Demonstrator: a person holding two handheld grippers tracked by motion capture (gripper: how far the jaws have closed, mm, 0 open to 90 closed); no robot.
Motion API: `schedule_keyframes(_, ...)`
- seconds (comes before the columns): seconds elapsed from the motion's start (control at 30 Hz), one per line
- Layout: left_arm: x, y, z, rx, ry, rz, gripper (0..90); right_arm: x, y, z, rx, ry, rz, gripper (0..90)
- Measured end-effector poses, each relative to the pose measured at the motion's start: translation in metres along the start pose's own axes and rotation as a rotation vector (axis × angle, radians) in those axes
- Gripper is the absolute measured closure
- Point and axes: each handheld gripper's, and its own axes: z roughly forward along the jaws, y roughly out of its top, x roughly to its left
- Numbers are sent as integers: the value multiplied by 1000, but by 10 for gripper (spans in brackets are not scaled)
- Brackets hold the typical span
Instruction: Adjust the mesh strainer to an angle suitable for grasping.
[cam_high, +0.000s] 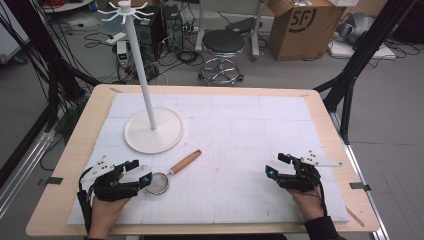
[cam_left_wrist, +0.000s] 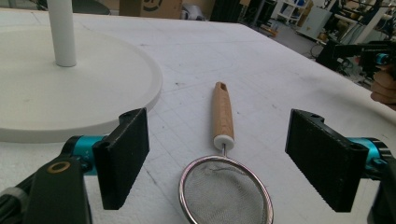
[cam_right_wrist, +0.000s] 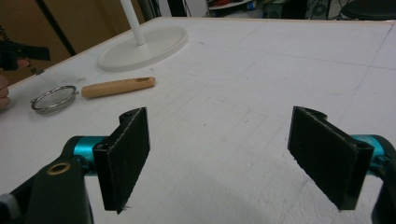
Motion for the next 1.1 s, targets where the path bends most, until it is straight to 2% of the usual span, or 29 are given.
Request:
schedule_keyframes(0.27,0,-1,0,0,4,-3,222,2,2,6,1,9,12,207)
schedule_keyframes(0.43,1,-1,0,2,7,-4,222,5,5,13,11,28,4,271)
schedule_keyframes(0.8,0,-1,0,4,0,-2,235,4,6,14,12,29,12,267)
schedule_keyframes(0.9,-1,-1,0,4,-15,3,355,4,5,15,15,30,11,260)
schedule_keyframes(1.0,-5,2,6,30,-8,1,537,4,6,14,10,28,13,258)
schedule_keyframes(1.03,-6,2,7,38,-15,0,541,3,6,14,8,28,14,258)
schedule_keyframes(1.1,-8,4,10,44,-17,9,615,3,6,13,3,29,13,258)
